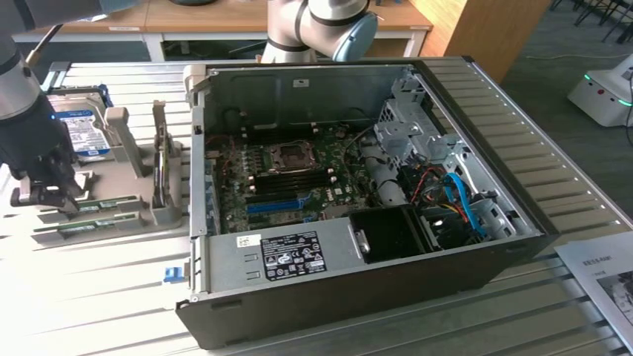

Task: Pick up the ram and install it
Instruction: 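Pick up the ram and move it above insertion slot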

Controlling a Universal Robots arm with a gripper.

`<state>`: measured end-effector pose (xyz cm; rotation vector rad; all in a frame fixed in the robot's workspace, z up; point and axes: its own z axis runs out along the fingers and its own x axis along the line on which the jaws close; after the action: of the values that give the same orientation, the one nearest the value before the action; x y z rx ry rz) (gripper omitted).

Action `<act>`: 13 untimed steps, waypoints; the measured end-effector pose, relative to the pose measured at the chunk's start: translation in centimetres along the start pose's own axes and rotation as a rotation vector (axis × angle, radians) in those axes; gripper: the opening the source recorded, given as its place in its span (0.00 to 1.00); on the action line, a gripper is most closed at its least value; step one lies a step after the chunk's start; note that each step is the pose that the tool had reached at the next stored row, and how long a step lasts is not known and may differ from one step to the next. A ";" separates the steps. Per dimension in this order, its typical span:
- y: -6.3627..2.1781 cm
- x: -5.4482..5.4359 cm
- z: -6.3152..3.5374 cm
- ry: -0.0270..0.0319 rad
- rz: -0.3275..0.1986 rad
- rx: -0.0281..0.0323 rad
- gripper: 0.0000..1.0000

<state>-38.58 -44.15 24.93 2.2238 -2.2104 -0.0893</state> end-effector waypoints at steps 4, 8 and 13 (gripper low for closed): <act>-0.01 0.0 0.22 0.0000 0.000 0.0000 0.32; -0.02 0.1 0.42 0.0000 0.000 0.0000 0.32; -0.02 0.1 0.58 0.0001 0.000 -0.0002 0.32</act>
<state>-38.58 -44.21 24.36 2.2236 -2.2102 -0.0894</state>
